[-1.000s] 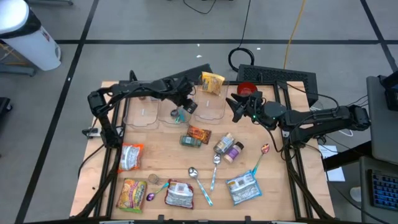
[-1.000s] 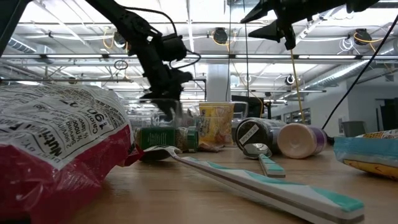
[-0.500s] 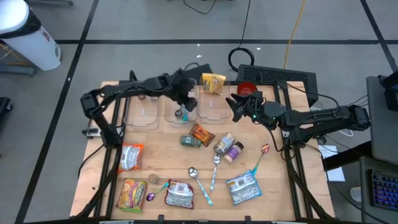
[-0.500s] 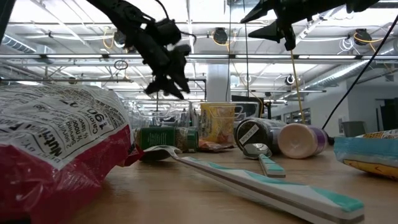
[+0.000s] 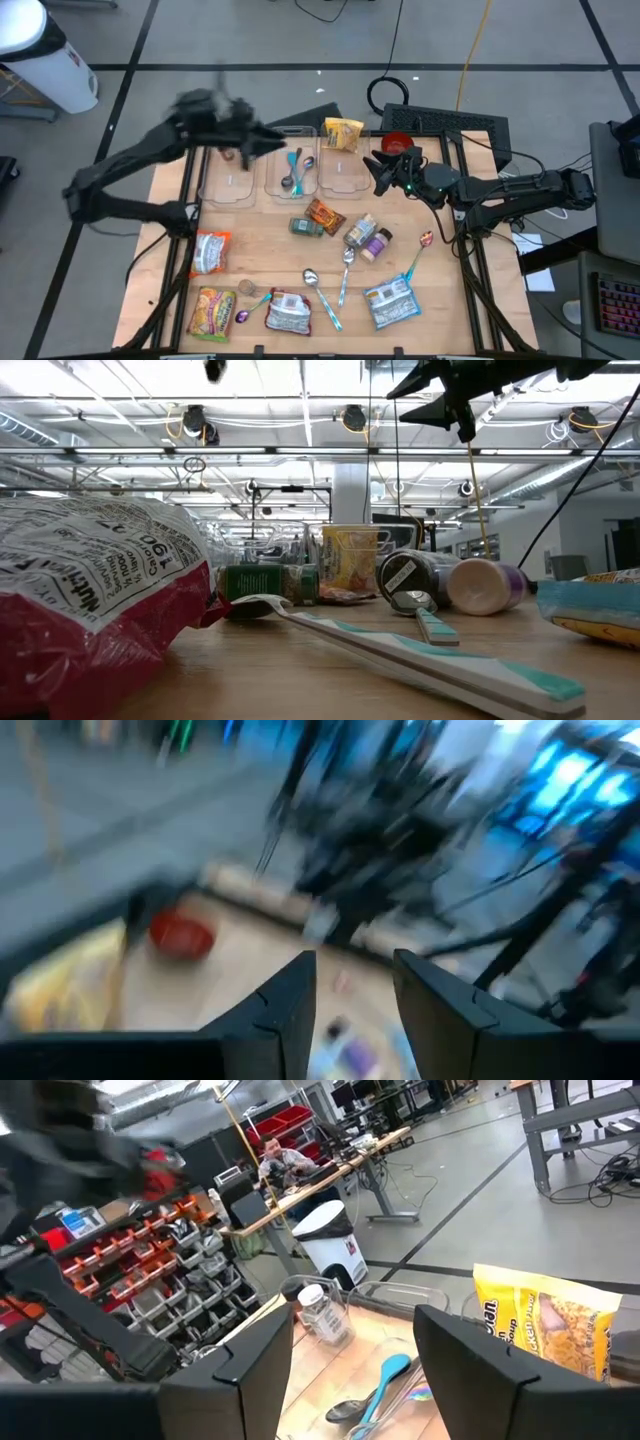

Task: Pick & Place Food Item
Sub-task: Put the top purple and blue spoon into the middle transparent bin

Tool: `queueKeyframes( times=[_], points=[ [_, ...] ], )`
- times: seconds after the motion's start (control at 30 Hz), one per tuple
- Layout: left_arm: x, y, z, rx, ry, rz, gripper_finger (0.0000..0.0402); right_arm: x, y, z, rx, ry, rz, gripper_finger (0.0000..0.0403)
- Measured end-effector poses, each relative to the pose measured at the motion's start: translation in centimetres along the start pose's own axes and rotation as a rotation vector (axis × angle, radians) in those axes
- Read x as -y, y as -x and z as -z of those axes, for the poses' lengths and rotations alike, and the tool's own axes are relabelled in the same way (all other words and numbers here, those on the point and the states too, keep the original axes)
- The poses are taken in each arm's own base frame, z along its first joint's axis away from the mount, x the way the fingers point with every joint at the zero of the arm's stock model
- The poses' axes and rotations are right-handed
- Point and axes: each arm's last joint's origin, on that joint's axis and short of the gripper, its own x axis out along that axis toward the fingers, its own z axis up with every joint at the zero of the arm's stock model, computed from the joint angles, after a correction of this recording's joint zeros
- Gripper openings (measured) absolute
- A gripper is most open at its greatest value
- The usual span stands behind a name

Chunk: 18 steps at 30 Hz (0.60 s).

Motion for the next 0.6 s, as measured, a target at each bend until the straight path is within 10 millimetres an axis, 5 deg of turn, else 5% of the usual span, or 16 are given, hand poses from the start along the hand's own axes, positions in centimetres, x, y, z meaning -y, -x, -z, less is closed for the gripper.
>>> queueKeyframes(
  times=[0.1, 0.27, 0.6],
  points=[
    [2.5, 3.4, -0.4, 0.153, -0.085, 0.063, 0.0141, 0.0, 0.0, 0.0, -0.001, 0.001, 0.000, 0.0201],
    [4.6, 8.3, 1.7, 0.339, -0.154, 0.065, 0.0141, 0.0, -0.2, 0.2, -0.005, 0.004, 0.004, 0.0201],
    [5.3, 12.5, 5.5, 0.471, -0.175, 0.088, 0.0141, 0.0, -0.9, 1.0, -0.018, -0.010, 0.015, 0.0201]
  ],
)
